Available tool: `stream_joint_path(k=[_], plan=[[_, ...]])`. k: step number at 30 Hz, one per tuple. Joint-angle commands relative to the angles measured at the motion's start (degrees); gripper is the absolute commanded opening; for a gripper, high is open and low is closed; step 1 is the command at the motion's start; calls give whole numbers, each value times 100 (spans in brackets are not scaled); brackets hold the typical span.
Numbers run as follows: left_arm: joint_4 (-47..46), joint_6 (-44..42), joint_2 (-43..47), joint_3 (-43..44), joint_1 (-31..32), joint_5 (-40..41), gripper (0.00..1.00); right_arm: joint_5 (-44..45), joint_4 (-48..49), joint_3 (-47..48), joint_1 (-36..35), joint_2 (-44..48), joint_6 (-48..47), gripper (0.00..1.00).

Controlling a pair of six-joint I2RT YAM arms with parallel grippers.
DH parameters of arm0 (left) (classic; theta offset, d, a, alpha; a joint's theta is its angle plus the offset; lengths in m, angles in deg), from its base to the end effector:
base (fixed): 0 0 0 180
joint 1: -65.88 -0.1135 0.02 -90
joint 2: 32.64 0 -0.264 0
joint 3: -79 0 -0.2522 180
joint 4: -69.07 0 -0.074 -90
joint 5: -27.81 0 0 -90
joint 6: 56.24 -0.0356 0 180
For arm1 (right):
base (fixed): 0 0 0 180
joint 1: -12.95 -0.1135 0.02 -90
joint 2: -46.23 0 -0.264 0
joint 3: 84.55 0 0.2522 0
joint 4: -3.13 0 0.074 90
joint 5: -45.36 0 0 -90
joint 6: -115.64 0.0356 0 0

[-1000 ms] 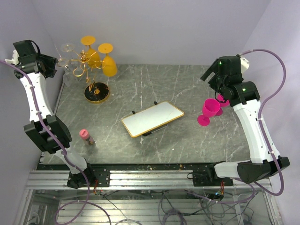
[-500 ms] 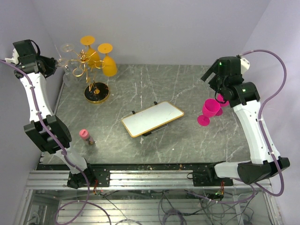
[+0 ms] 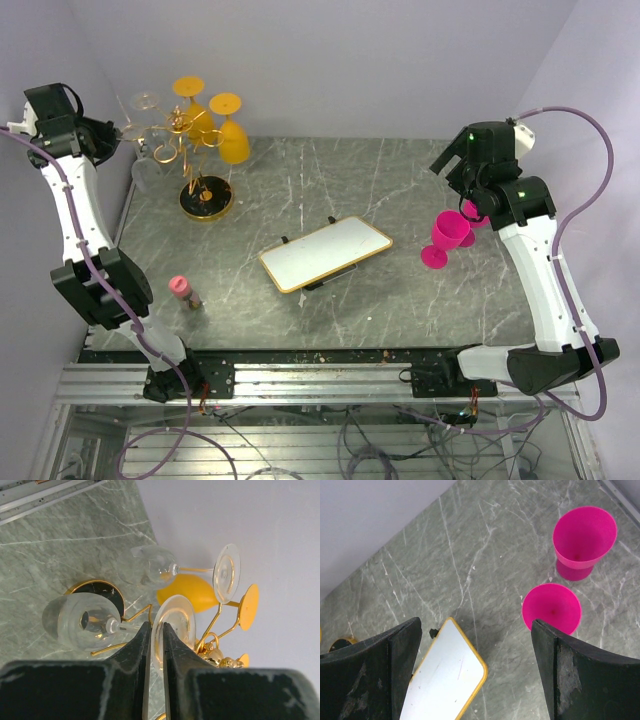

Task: Take the wine glass off the wine glass rack

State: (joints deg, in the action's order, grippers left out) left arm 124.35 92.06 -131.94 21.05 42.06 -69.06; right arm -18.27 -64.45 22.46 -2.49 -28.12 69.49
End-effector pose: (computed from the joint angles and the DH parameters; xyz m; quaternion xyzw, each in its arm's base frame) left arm 0.3561 0.1526 0.4128 -0.5532 0.6789 -0.1924 0.4428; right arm 0.2432 0.0508 0.4432 0.3141 0.8110 0.0469 0.4913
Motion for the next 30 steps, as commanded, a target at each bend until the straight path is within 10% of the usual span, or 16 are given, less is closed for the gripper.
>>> stream_joint_path(k=[1,30], plan=[[119,-103,199,285,-19,-36,10,92,78,-32,-29,84,-16,90],[-1486,419,208,-111,-5,-1472,7,116,121,-91,-38,94,-8,90]])
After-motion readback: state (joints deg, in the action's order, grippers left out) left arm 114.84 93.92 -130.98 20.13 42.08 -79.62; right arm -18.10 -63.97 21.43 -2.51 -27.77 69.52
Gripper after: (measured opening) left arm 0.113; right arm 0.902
